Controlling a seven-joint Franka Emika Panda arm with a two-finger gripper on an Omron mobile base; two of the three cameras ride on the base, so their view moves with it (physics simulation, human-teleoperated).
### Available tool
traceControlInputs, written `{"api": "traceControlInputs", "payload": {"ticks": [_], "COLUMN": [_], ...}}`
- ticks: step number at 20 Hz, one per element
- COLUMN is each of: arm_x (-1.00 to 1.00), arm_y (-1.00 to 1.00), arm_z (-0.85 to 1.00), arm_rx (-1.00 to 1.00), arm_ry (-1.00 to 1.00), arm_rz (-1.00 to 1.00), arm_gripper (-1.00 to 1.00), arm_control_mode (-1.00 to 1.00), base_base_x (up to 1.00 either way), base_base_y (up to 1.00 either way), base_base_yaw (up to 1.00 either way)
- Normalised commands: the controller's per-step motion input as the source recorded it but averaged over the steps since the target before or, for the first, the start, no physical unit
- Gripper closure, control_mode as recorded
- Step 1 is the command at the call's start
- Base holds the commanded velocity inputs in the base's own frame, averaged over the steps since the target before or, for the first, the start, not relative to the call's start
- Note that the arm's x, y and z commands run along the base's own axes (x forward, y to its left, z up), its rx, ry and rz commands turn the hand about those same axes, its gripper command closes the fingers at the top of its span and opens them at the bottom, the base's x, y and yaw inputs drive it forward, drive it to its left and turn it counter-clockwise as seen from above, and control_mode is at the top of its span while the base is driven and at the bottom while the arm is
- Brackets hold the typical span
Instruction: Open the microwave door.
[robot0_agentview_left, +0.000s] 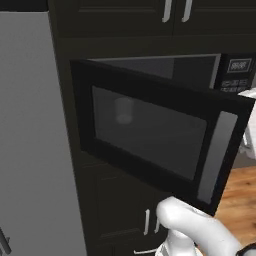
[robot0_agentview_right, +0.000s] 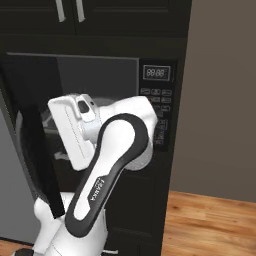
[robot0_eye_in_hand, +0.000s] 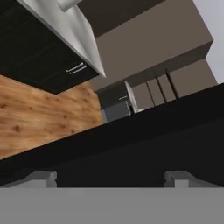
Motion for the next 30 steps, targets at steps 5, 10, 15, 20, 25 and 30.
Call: {"api": "traceControlInputs", "payload": {"ticks": [5,10,15,20,25,30], "arm_x": [-0.67,-0.30,0.06,0.62,0.79,0.70], "arm_y": [1.00,1.00,0.93,0.70,0.81,0.98], "arm_z": [0.00,0.00,0.00,-0.10,-0.27,-0.39], "arm_rx": [-0.12,-0.06,-0.01,0.00,0.01,0.00], "arm_ry": [-0.24,-0.31,-0.30,-0.16,-0.16,-0.25], "arm_rz": [0.29,0.20,0.09,0.00,0.00,0.00], "arm_gripper": [-1.00,-1.00,-1.00,-1.00,-1.00,-1.00], "arm_control_mode": [-1.00,-1.00,-1.00,-1.00,-1.00,-1.00], "base_base_x": [0.00,0.00,0.00,0.00,0.00,0.00], "base_base_y": [0.00,0.00,0.00,0.00,0.00,0.00], "base_base_yaw": [0.00,0.00,0.00,0.00,0.00,0.00]}}
